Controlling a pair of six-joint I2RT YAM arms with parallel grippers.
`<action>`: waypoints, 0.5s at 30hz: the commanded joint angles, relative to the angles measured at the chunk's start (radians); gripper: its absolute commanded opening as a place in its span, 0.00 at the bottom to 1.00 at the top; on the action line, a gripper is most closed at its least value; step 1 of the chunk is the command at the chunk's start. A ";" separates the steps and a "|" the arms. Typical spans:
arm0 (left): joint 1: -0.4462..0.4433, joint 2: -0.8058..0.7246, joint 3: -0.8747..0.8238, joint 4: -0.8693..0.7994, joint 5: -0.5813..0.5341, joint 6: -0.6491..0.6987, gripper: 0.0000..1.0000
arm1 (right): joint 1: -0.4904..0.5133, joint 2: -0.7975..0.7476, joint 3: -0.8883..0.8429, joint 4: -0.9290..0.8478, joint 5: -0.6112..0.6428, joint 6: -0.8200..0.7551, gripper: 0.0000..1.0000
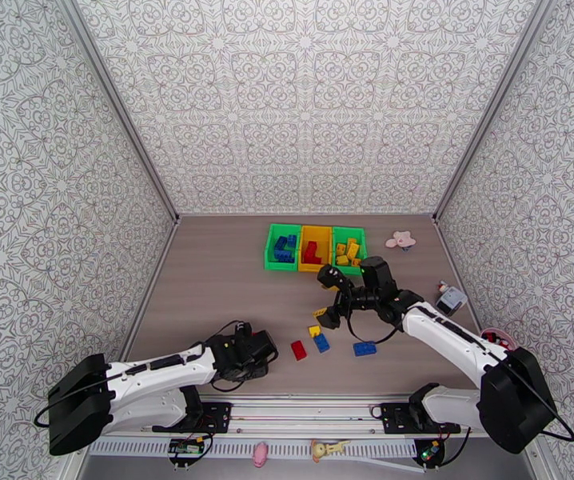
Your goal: Sort the legos into containers by color
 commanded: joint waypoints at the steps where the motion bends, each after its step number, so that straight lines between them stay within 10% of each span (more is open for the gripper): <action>1: 0.007 -0.034 0.034 0.006 -0.063 0.071 0.43 | 0.007 -0.022 0.005 0.033 0.029 0.007 0.98; 15: 0.248 0.173 0.287 0.298 0.015 0.590 0.42 | -0.006 -0.149 -0.099 0.140 0.206 0.082 0.99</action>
